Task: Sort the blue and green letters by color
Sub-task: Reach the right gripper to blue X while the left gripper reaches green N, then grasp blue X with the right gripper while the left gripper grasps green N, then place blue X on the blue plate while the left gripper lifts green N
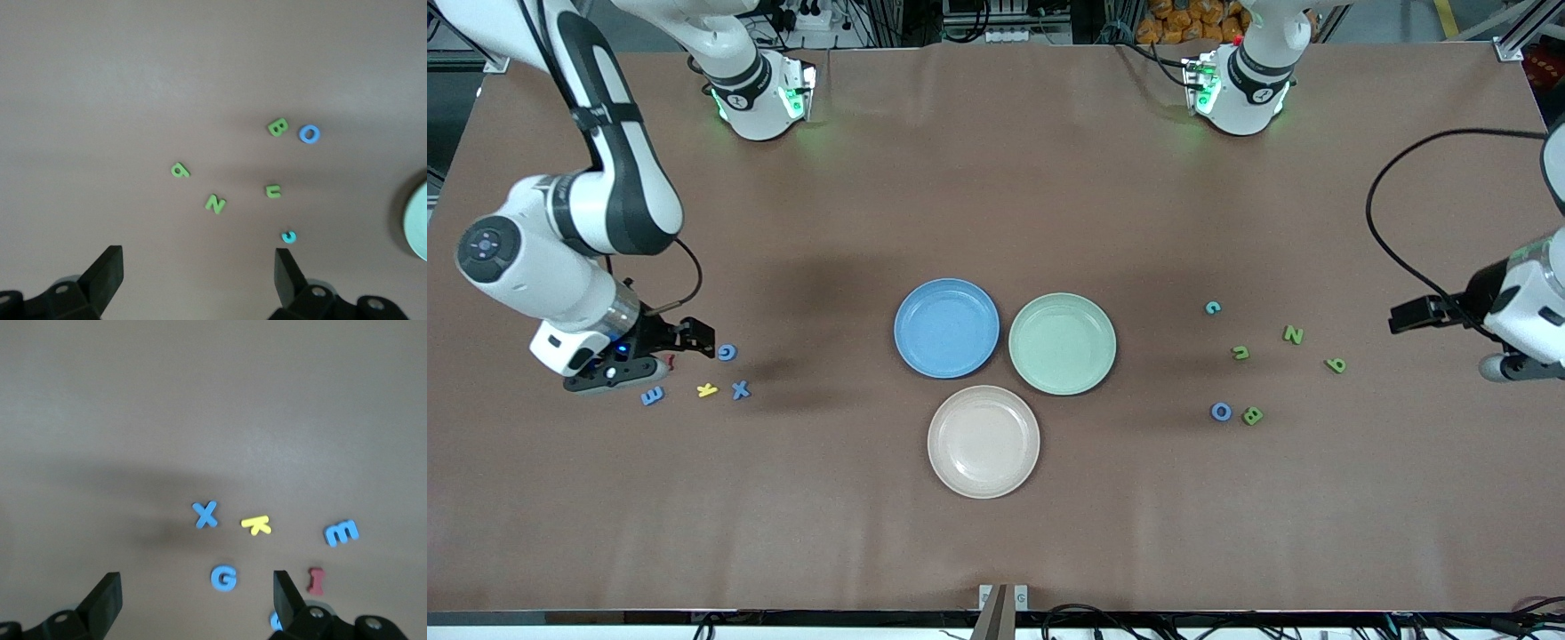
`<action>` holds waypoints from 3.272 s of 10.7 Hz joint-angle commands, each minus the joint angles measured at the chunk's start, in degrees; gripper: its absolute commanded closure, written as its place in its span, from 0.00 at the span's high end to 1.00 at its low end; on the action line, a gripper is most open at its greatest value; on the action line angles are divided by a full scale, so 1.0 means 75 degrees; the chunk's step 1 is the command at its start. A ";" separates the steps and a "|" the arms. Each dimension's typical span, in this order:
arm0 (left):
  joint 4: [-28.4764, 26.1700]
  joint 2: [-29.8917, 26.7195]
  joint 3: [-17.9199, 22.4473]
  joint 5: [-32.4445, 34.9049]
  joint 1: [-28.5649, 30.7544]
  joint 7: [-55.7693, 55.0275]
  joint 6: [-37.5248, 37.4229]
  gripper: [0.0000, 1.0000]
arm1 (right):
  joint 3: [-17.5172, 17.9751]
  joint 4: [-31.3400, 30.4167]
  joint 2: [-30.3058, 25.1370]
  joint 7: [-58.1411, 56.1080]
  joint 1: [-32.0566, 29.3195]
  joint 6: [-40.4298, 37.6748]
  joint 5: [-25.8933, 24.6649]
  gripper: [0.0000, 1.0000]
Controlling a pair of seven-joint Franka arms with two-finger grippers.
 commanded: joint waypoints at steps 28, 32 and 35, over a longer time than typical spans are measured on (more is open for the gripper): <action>-0.6235 0.0950 -0.0008 -0.0148 0.0333 0.3446 0.7639 0.64 | 0.0995 0.0156 0.1439 0.6705 0.2824 0.1467 -0.0127 0.00; -0.6505 0.1090 -0.0008 -0.0148 0.0345 0.3446 0.8401 0.05 | 0.0995 0.0320 0.1661 0.8000 0.3695 0.1491 -0.0232 0.27; -0.6435 0.1057 0.0003 -0.0148 0.0322 0.3341 0.8473 0.00 | 0.0995 0.0320 0.1627 0.7931 0.3579 0.1386 -0.0501 1.00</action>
